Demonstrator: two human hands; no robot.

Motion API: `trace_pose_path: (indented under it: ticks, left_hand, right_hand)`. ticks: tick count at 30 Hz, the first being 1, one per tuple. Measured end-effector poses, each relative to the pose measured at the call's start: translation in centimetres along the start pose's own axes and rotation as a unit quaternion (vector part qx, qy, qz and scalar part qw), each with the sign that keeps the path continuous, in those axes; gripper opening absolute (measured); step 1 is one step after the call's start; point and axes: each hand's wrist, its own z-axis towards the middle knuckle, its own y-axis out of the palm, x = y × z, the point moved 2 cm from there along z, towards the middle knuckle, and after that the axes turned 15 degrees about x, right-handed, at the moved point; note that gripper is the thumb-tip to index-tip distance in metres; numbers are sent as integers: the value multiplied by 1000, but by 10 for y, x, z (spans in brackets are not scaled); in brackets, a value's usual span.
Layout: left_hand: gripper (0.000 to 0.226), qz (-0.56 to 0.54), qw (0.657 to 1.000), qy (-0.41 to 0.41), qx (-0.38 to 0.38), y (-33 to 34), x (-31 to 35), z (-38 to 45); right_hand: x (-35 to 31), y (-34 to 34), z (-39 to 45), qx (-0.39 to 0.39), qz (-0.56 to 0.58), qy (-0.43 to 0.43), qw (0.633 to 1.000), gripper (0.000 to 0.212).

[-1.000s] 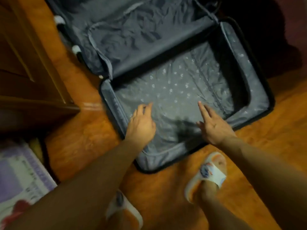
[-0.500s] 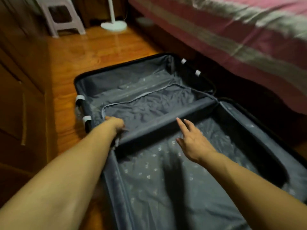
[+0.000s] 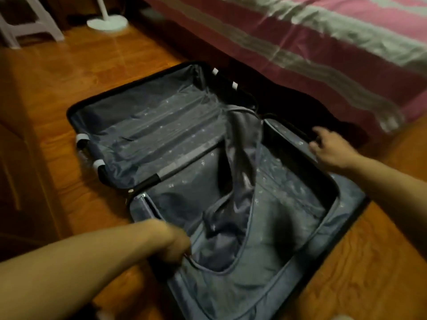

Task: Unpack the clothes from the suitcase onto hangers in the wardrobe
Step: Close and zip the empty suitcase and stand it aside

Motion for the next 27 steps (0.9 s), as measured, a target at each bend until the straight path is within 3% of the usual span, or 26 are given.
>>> trace_pose_path:
  ticks: [2,4,7,9,11,13,16,20,23,25,27]
  left_hand:
    - [30,-28,983,-87,161,-15,-20,0]
    - [20,-100,922,-204,315,-26,-56,-11]
    - [22,-154,822,-352,420,-21,-126,-46]
    - [36,-217,805,-391,390,1,-157,-66]
    - [39,-281,824,-365,331,23,-168,-73]
    - [46,-341,821,-341,306,40,-166,-73]
    - [58,-423,783,-329,316,47,-165,-74]
    - [55,-412,785,-333,320,37,-158,-73]
    - [57,-416,787,-337,307,40,-156,-72]
    - [53,-401,802,-333,291,39,-156,-69]
    - [46,-384,810,-343,280,36,-156,-67]
  right_hand:
    - [-11,38,-29,-59,-10,-50,997,49]
    - [-38,68,-54,-90,-33,-90,991,33]
    - [-99,95,-79,26,-17,-160,987,18]
    - [-155,115,-102,7,33,-159,987,15]
    - [-207,145,-126,-133,77,-153,976,19]
    - [-251,171,-144,-196,146,-143,959,23]
    - [-307,202,-161,-182,195,-142,953,36]
    - [-329,232,-173,-107,170,-190,961,34]
    - [-332,236,-170,-36,138,-284,948,27]
    - [-334,232,-161,-34,86,-353,931,27]
    - [-336,229,-151,-49,66,-332,940,19]
